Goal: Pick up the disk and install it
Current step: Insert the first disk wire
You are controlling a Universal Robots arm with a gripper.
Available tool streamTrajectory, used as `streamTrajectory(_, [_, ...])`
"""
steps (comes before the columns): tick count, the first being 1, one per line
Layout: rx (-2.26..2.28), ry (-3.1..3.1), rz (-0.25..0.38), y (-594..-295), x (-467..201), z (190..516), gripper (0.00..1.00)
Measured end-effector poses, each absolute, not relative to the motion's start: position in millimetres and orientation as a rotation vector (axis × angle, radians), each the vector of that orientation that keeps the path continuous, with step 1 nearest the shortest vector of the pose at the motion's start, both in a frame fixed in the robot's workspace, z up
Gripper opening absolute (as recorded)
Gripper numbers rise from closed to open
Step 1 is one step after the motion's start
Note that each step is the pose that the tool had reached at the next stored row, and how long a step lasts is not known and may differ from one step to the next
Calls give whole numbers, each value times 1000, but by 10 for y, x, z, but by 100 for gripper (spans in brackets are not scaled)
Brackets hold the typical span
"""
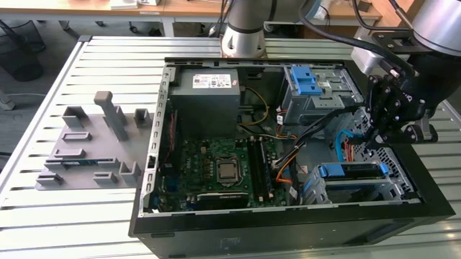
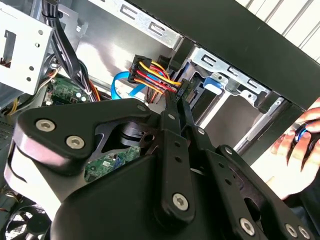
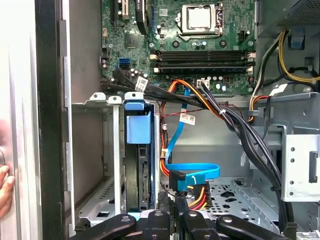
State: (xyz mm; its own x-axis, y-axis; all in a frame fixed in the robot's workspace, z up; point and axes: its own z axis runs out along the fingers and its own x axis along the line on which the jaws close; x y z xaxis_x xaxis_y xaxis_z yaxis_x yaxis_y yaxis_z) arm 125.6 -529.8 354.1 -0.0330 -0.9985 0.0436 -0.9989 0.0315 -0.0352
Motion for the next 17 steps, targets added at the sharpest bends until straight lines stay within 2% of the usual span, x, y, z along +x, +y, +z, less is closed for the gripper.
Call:
streamTrajectory(6, [2178, -2250, 83, -5299, 1259, 3587, 18])
streamTrajectory(7, [2176, -2249, 81, -5297, 1259, 3606, 24])
streamTrajectory(17, [2162, -2244, 57, -5237, 1299, 3631, 24])
